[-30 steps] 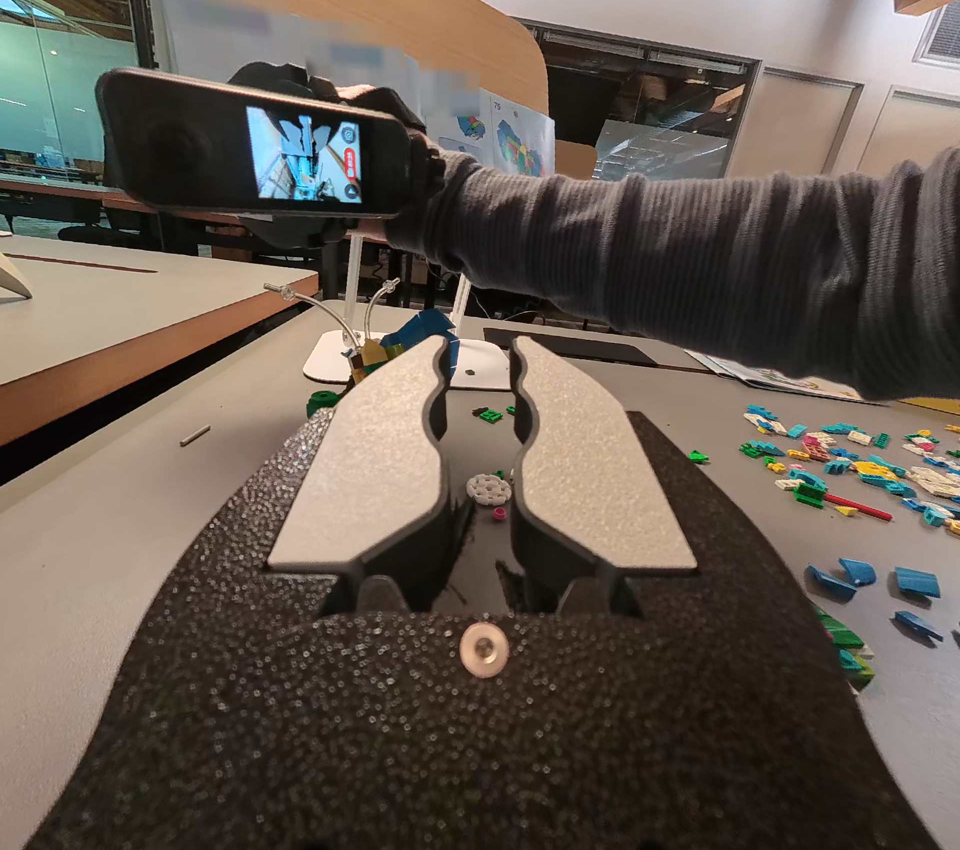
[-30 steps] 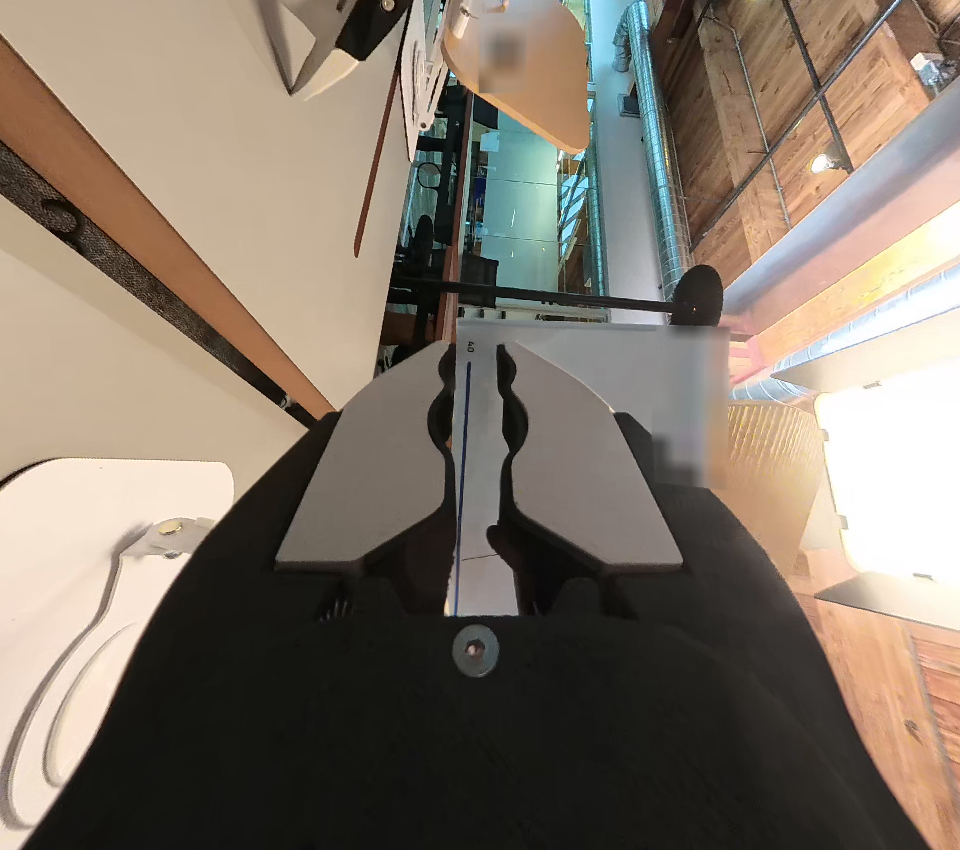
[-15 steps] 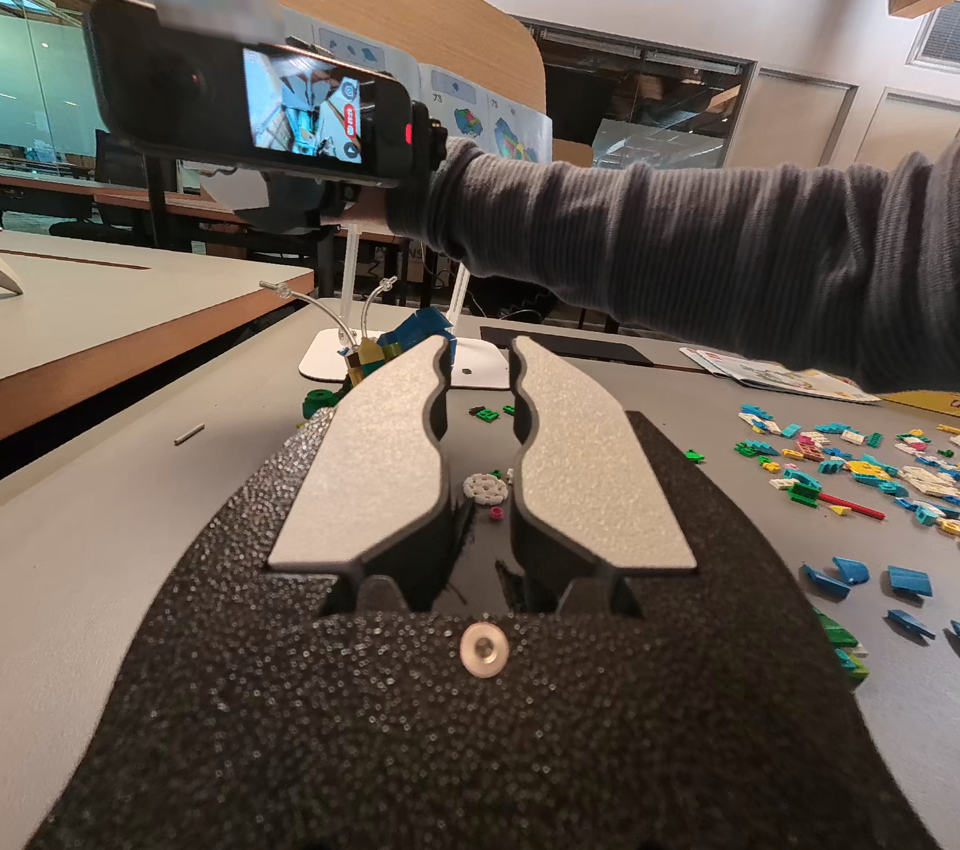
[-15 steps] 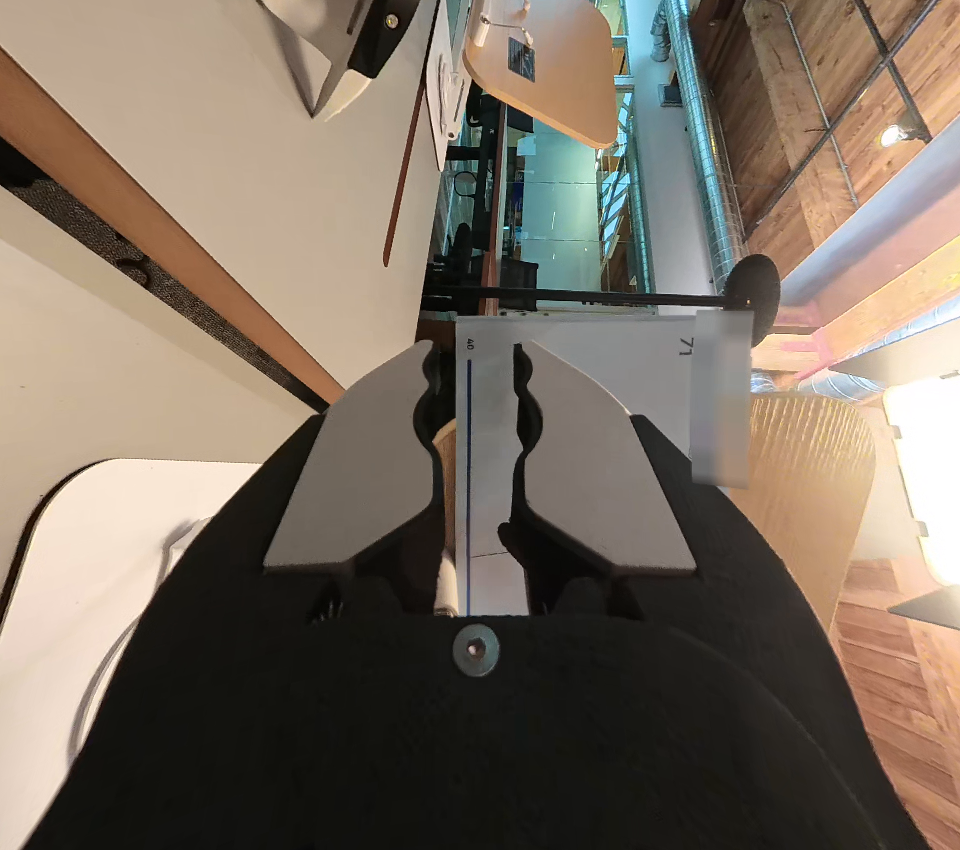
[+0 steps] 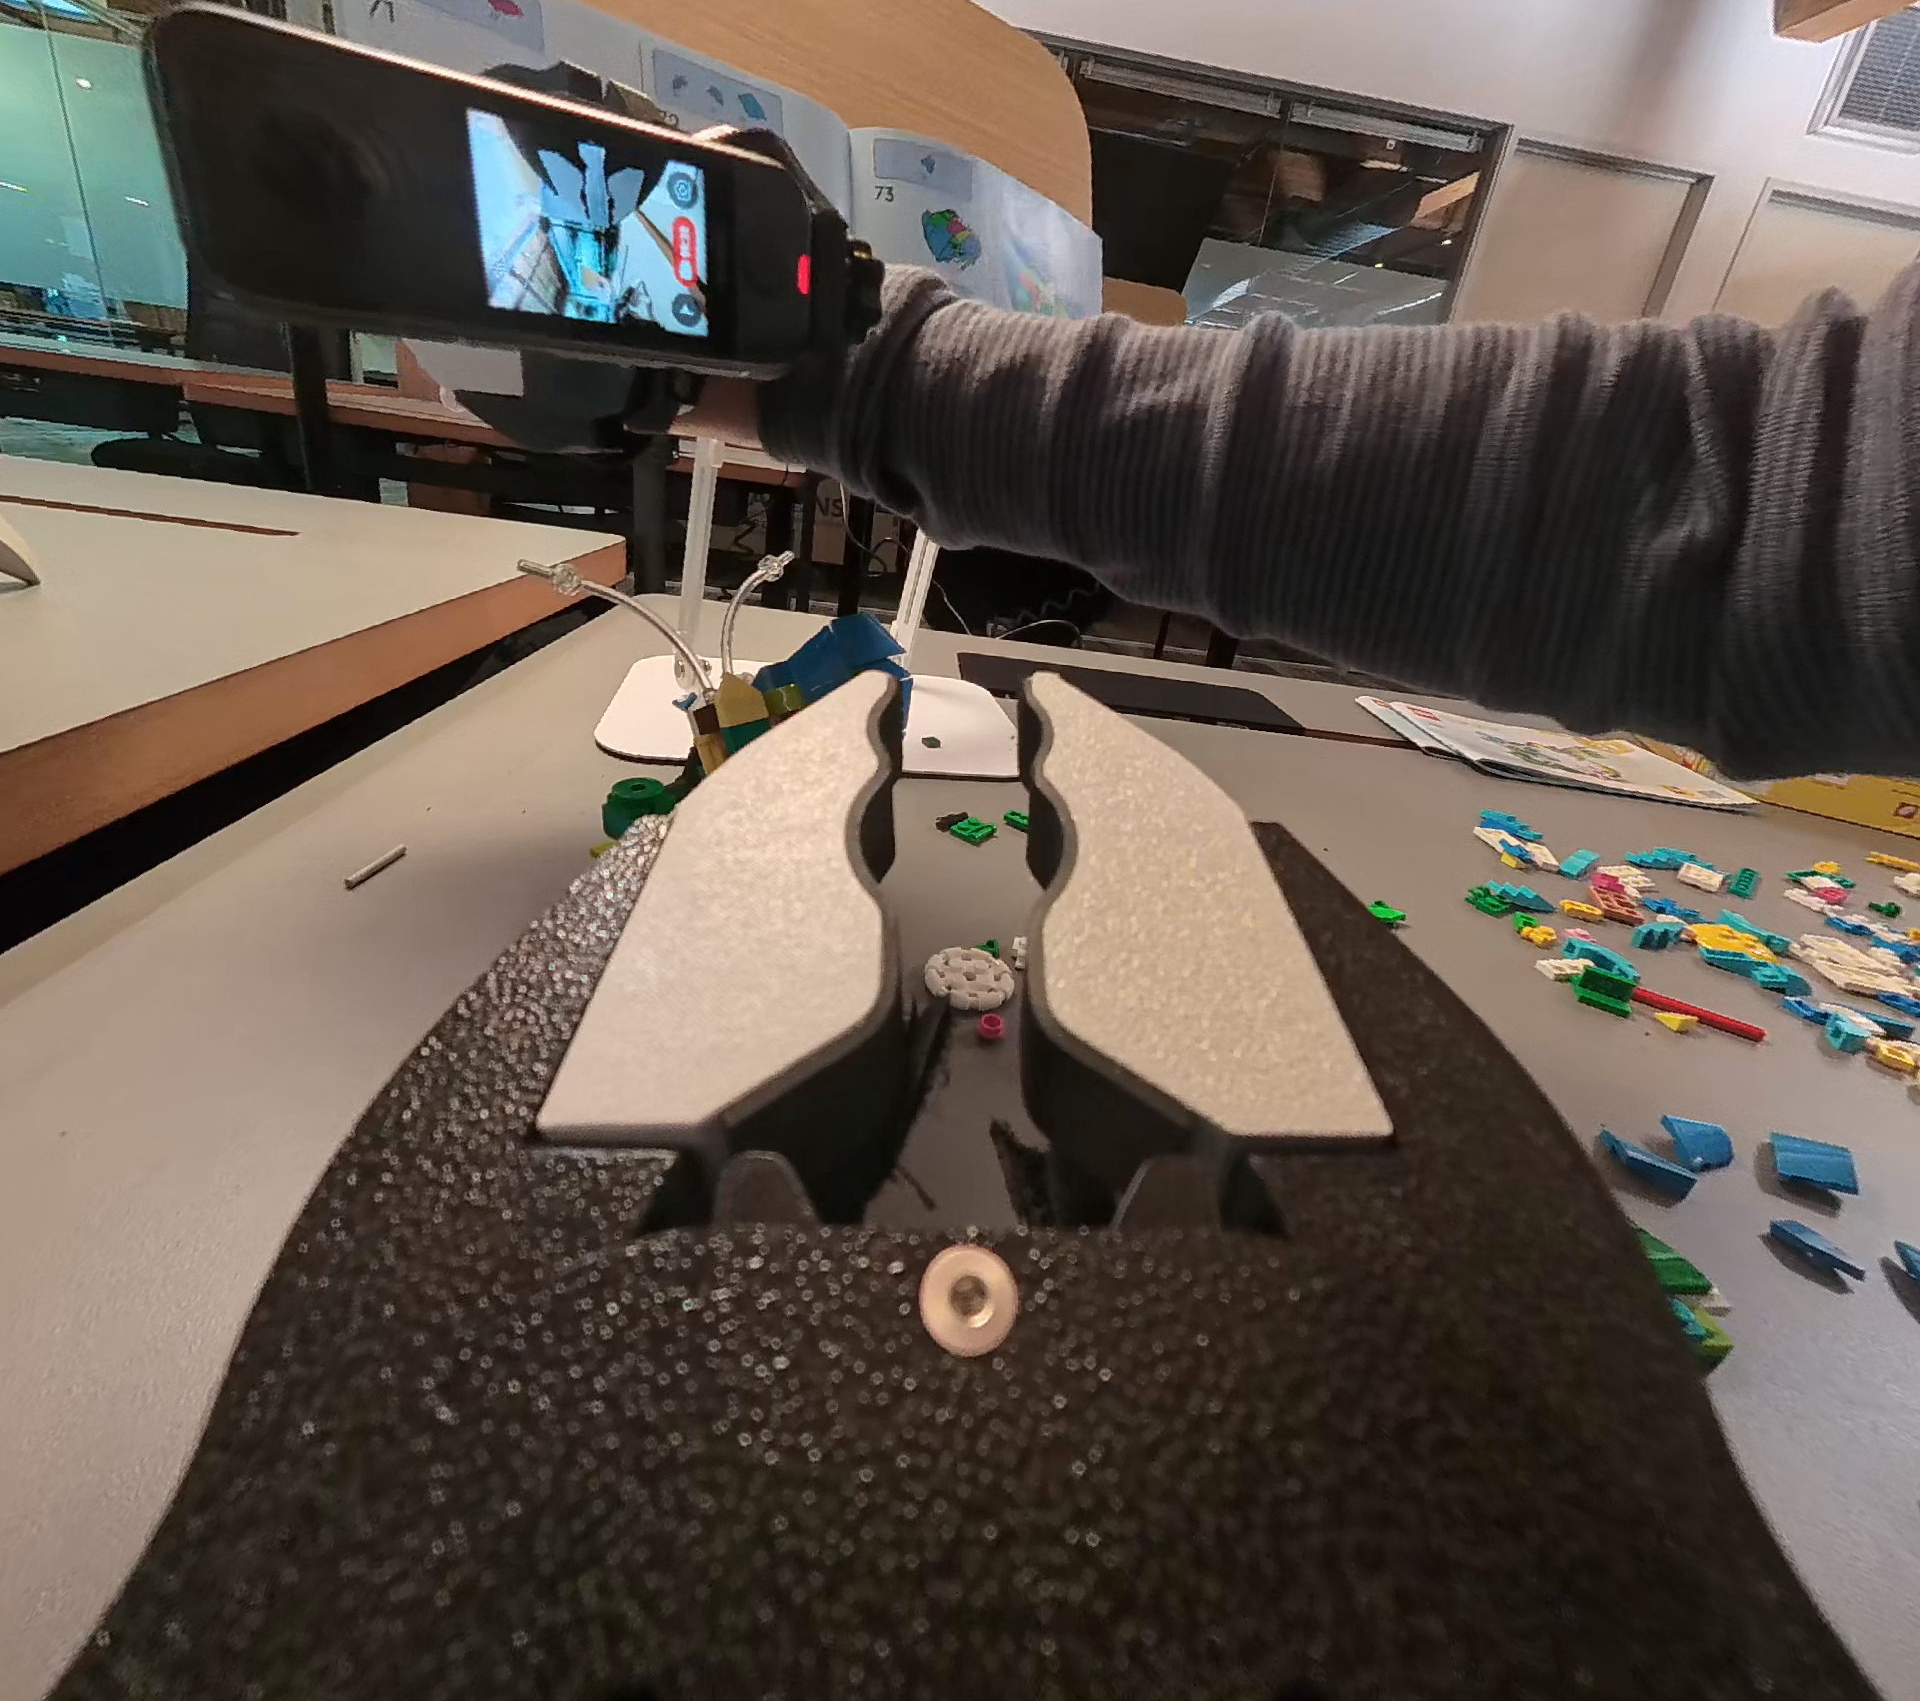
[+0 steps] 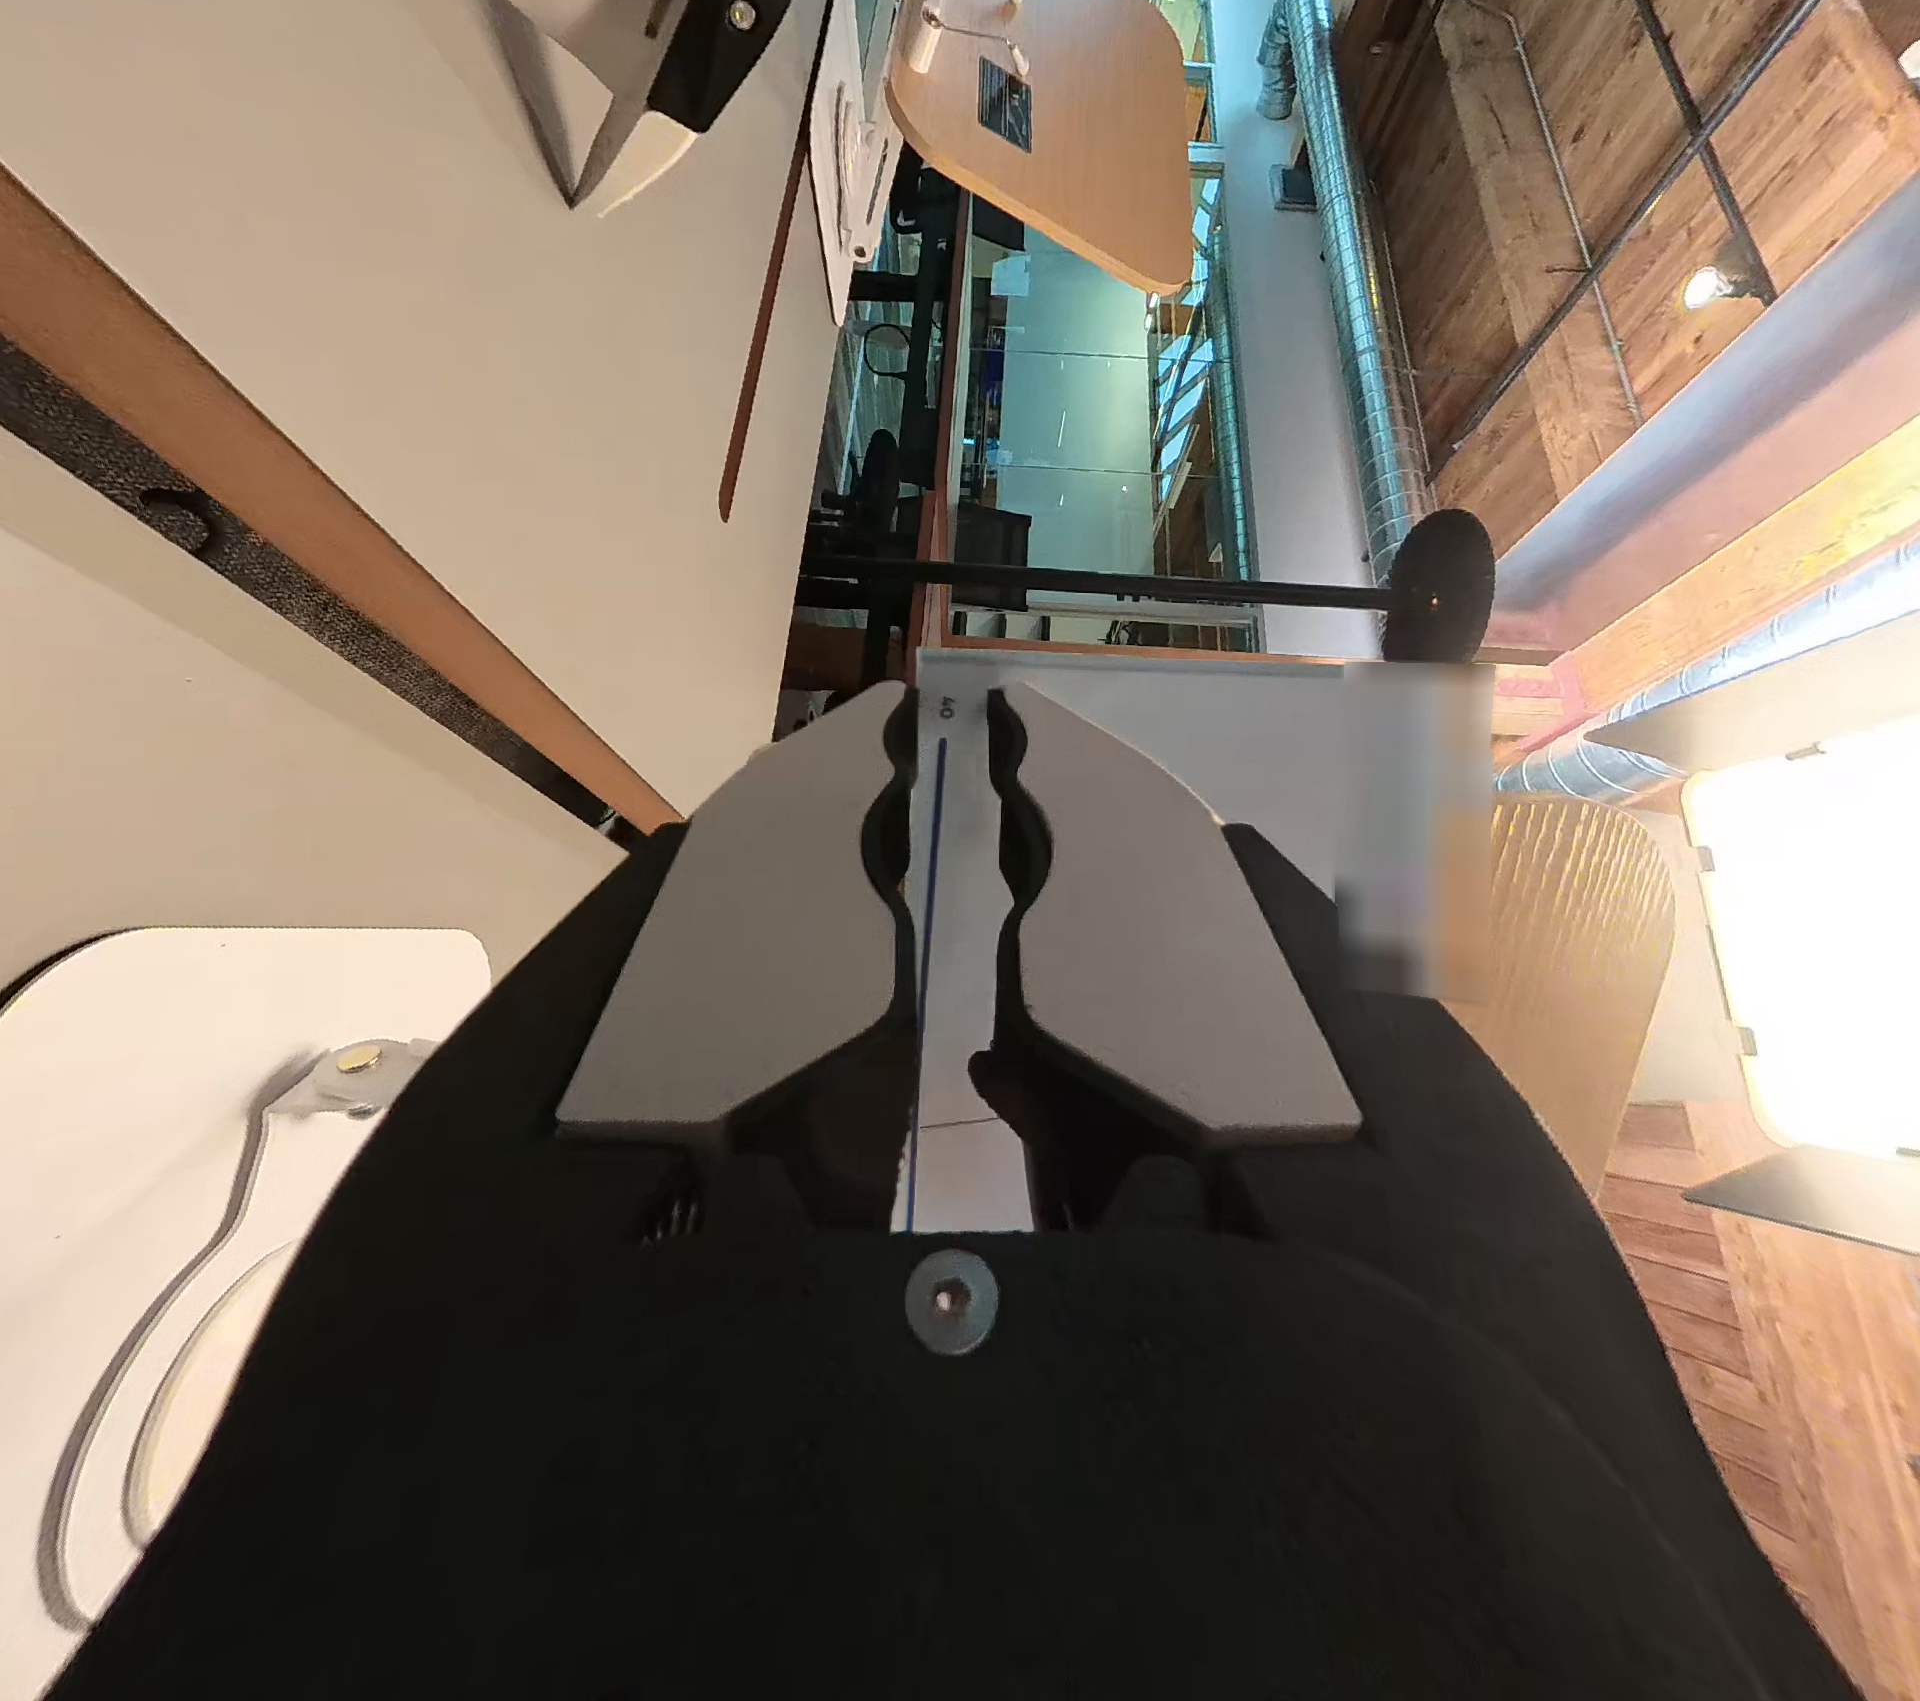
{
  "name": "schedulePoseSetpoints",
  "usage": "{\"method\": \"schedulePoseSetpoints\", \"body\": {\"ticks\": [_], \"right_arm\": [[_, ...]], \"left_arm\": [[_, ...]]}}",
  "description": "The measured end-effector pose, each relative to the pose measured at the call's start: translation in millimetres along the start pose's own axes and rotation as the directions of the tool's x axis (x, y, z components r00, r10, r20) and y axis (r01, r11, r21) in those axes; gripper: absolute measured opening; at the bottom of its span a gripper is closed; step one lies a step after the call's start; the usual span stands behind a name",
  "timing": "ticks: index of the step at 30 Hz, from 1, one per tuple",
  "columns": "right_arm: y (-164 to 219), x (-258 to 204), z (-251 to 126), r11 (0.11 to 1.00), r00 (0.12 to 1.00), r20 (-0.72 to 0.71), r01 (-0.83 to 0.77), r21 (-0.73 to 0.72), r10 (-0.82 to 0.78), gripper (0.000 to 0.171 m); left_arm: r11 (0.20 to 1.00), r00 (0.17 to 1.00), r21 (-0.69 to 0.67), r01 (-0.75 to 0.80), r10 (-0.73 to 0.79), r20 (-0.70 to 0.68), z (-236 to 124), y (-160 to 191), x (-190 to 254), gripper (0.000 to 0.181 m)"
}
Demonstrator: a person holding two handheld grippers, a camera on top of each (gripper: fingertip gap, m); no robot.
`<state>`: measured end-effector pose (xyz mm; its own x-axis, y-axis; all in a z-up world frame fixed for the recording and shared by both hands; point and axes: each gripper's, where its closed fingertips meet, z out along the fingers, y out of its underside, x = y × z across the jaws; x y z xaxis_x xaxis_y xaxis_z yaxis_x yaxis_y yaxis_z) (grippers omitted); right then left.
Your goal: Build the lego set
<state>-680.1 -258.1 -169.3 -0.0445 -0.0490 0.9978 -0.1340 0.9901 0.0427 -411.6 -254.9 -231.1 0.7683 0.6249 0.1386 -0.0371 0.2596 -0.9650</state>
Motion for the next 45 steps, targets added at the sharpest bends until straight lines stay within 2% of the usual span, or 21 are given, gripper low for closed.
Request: {"method": "schedulePoseSetpoints", "body": {"ticks": [13, 30, 40, 45], "right_arm": [[0, -4, -5, 0.991, 0.989, 0.07, -0.131, 0.012, 0.13, 0.0], [0, -5, -7, 0.99, 0.986, 0.099, -0.139, 0.014, 0.137, 0.0], [-2, -8, -19, 0.91, 0.904, 0.186, -0.404, 0.089, 0.384, 0.0], [-4, -4, -26, 0.799, 0.8, 0.274, -0.583, 0.149, 0.533, 0.0]], "left_arm": [[1.0, 1.0, 0.0, 0.002, -0.002, -0.002, 0, 0, 0, 0.02], [1.0, 1.0, -0.001, 0.007, -0.007, -0.002, 1, 0, -1, 0.02], [1.0, 1.0, -0.002, 0.015, -0.015, -0.004, 1, 0, -1, 0.02], [1.0, 1.0, -0.002, 0.014, -0.014, -0.005, 1, 0, 0, 0.02]]}}
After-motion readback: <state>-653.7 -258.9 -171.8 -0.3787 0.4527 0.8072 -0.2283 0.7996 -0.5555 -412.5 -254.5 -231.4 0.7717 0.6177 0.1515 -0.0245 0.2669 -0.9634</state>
